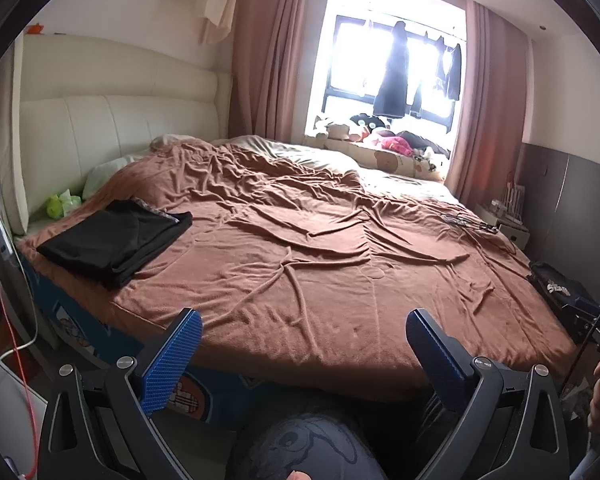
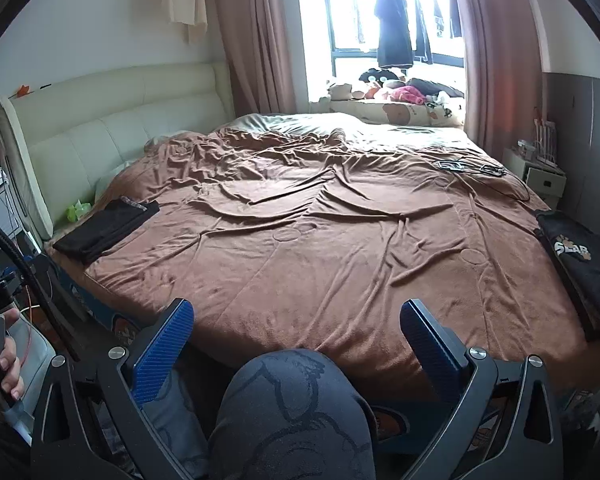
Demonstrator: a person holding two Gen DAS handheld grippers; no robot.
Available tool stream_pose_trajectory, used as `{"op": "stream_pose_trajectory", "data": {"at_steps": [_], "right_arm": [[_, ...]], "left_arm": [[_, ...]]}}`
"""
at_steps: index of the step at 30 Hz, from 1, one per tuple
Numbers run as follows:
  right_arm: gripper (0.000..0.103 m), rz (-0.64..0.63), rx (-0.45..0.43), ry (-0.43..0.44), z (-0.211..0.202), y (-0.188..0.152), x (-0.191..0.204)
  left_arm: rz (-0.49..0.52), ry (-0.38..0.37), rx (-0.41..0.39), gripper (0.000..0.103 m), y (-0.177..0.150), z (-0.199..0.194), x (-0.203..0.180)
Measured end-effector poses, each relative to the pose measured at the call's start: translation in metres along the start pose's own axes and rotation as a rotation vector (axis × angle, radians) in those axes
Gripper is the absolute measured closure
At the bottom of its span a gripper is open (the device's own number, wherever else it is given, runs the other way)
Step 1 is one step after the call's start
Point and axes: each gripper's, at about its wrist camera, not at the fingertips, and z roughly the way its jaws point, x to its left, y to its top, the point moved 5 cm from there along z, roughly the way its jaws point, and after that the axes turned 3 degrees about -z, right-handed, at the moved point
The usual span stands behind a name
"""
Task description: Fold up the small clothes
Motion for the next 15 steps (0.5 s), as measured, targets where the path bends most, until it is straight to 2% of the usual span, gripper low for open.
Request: {"op": "stream_pose_trajectory", "data": {"at_steps": [15], "right_arm": [[0.000,0.023,0.012,-0.012,0.006,-0.006,-0.014]], "left_arm": [[0.017,0.017,0.010,0.000,-0.004,0.005,-0.003]]}}
